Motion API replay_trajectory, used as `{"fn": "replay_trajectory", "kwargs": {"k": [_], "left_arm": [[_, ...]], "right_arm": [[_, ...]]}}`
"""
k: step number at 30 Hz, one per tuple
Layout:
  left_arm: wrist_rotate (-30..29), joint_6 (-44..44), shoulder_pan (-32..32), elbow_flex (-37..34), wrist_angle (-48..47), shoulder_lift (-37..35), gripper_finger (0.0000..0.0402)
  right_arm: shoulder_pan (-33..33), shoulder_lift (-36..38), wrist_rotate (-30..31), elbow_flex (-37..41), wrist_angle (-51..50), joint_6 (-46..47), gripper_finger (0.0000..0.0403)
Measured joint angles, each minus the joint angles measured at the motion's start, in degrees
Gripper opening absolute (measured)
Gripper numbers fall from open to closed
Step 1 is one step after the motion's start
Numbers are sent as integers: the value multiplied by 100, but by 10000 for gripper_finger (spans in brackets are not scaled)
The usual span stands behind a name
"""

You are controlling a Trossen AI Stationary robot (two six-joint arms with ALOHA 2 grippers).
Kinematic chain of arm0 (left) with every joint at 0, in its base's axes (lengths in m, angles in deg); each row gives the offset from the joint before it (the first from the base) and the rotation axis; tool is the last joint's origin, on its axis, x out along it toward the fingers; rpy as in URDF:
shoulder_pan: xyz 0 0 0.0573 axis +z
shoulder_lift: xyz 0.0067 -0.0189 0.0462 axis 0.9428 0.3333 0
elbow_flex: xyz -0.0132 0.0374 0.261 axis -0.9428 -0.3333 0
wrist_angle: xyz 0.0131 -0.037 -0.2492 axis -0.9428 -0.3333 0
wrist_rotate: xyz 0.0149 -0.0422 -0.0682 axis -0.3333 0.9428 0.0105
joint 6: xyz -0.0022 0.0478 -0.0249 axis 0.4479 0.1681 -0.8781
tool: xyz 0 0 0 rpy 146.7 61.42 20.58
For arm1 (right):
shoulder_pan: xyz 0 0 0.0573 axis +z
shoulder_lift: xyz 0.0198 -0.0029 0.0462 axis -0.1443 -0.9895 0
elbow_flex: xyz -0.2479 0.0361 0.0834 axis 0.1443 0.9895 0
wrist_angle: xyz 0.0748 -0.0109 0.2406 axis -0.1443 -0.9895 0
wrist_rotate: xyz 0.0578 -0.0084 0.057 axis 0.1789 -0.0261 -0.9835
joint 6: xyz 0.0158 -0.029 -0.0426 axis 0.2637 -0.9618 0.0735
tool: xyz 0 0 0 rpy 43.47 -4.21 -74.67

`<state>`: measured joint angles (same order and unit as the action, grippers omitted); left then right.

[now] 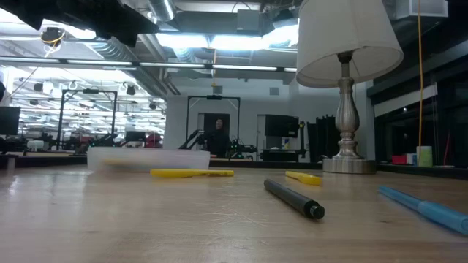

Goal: Pick & place school supplies into a supply box
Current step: Put the black pen into the pink supply box

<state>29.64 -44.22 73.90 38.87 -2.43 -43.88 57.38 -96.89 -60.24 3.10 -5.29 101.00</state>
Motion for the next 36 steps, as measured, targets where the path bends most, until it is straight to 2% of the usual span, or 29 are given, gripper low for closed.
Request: {"fn": "replay_trajectory", "kwargs": {"k": [6, 8, 11, 18, 25, 30, 34, 36], "left_arm": [[2, 0, 1, 0, -2, -1, 4], [1, 0, 0, 0, -2, -1, 4], [1, 0, 1, 0, 42, 2, 4], [3, -4, -1, 0, 282, 2, 4], [3, -2, -1, 0, 278, 2, 7], [4, -2, -1, 0, 276, 2, 7], [2, -7, 1, 0, 273, 2, 6], [2, -4, 1, 0, 273, 2, 7]], "right_arm": [[-10, 157, -101, 30, 19, -400, 27], [-9, 259, 65, 53, -88, -571, 27], [-12, 530, 307, 32, -371, -813, 27], [-33, 1081, 425, 30, -1358, -1561, 27], [-115, 1968, 1136, 122, -1656, -3056, 28], [-251, 2857, 1710, 897, -1448, -3505, 27], [-385, 3620, 1795, 1795, -1124, -3547, 27], [-448, 3876, 2041, 2179, -780, -3933, 28]]}}
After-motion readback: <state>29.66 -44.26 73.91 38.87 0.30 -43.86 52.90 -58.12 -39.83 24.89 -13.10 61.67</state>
